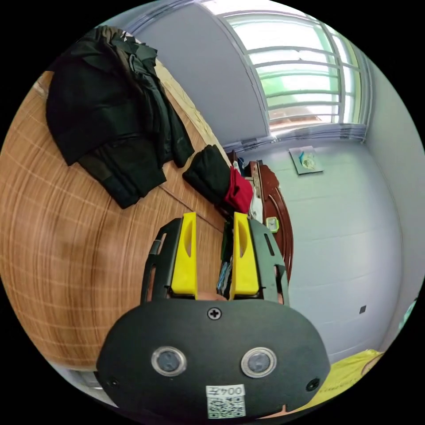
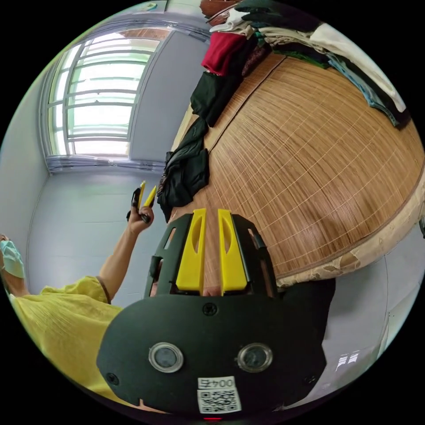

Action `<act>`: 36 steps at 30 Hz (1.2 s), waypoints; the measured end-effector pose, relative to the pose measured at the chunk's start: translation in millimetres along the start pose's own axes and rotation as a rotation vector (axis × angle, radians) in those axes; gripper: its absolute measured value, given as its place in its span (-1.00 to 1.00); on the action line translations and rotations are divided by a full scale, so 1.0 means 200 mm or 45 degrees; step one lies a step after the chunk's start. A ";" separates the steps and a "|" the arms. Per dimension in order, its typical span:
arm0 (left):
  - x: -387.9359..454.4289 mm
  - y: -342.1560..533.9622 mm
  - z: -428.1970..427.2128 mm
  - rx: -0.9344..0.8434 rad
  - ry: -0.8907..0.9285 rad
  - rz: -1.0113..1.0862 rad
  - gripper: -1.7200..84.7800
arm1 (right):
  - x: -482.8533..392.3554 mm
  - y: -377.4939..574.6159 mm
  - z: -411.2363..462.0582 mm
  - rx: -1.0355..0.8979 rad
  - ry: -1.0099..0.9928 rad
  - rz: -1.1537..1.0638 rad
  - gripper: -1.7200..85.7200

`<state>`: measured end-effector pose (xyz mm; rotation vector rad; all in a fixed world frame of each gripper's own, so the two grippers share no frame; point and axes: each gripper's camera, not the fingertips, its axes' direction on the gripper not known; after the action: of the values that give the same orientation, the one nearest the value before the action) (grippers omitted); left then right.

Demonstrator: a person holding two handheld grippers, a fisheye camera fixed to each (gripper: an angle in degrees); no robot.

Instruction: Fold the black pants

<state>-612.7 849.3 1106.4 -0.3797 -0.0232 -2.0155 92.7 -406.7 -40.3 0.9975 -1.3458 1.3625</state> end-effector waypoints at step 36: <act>-0.67 -0.89 2.13 0.102 -0.128 0.064 -0.78 | 1.03 -0.39 0.40 0.230 -0.237 0.329 -0.94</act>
<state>-604.9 1123.8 1499.8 -0.4265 -0.1549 -1.9380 116.7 -473.7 182.1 1.1225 -1.5527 1.6400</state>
